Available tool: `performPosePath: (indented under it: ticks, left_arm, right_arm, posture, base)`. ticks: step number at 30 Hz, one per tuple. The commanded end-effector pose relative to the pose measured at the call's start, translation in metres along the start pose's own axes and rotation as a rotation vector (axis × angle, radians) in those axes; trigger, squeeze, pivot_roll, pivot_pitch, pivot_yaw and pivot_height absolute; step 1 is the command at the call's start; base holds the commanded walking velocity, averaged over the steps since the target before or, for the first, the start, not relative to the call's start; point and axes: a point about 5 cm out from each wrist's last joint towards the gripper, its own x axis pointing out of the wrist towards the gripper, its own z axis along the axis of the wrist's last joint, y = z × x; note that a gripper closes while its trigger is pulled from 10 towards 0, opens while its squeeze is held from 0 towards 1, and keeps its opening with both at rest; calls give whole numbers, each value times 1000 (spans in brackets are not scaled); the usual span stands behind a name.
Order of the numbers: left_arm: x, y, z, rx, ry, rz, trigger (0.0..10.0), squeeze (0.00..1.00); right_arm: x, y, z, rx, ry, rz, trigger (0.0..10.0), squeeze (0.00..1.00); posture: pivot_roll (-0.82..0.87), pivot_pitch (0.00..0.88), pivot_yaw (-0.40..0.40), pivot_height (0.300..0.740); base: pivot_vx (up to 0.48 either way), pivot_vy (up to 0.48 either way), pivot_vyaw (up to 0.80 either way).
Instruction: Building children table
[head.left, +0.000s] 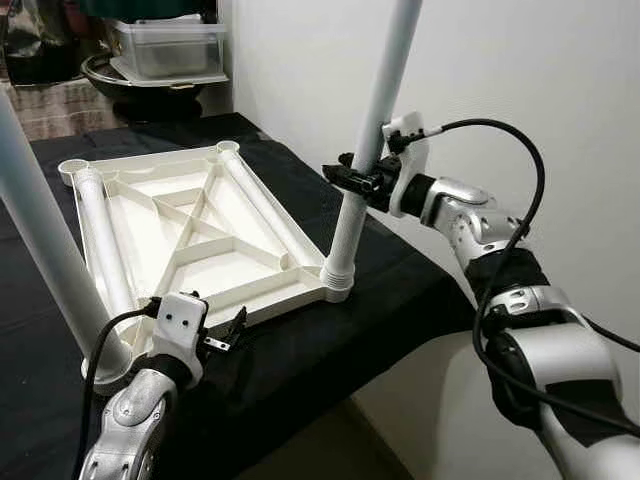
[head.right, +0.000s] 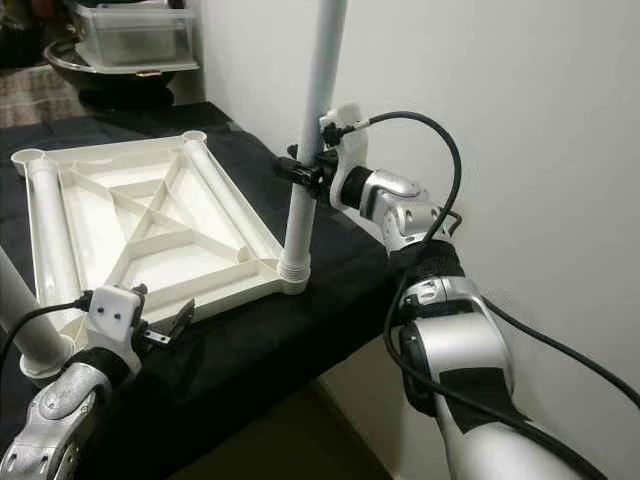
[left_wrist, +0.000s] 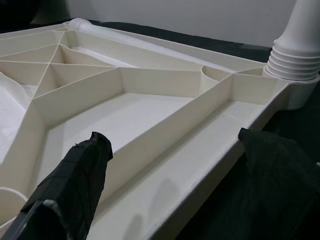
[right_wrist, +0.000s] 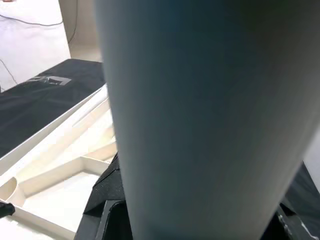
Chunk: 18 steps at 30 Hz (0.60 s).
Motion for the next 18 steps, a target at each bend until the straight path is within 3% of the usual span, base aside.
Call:
performPosePath:
  ticks: [1,4,10,12,13,14,16,17,18]
  left_arm:
    - [-2,2,1,20,-4,0,10000,0]
    - [-2,1,1,20,-4,-2,10000,0]
    - [-2,-1,1,17,-3,-7,10000,0]
    - [-2,-1,0,16,1,-5,10000,0]
    - [-2,-1,0,16,1,-5,10000,0]
    - [-3,-1,-1,15,4,-3,10000,0]
    - [-3,-1,-2,13,8,-1,10000,0]
    - [-3,-1,-2,13,8,-1,10000,0]
    - [-2,-2,-2,12,9,-3,10000,0]
  right_arm:
    - [-3,-4,-4,-1,24,-14,0,0]
    - [-3,-6,-7,5,24,-28,0,0]
    - [1,-7,-25,75,49,-172,0,0]
    - [2,-8,-55,168,111,-390,0,0]
    - [2,-8,-55,168,111,-390,0,0]
    - [1,-6,-70,212,137,-498,0,0]
    - [10,18,-109,315,212,-631,0,0]
    - [10,18,-109,315,212,-631,0,0]
    - [17,33,-124,358,249,-673,0,0]
  posture:
    - [67,0,-158,740]
    - [65,0,-157,740]
    - [62,0,-156,740]
    - [58,0,-159,740]
    - [58,0,-159,740]
    - [52,0,-157,740]
    - [30,0,-135,740]
    - [30,0,-135,740]
    - [27,0,-131,740]
  base:
    - [0,0,0]
    - [0,0,0]
    - [0,0,0]
    - [0,0,0]
    - [0,0,0]
    - [0,0,0]
    - [0,0,0]
    - [0,0,0]
    - [0,0,0]
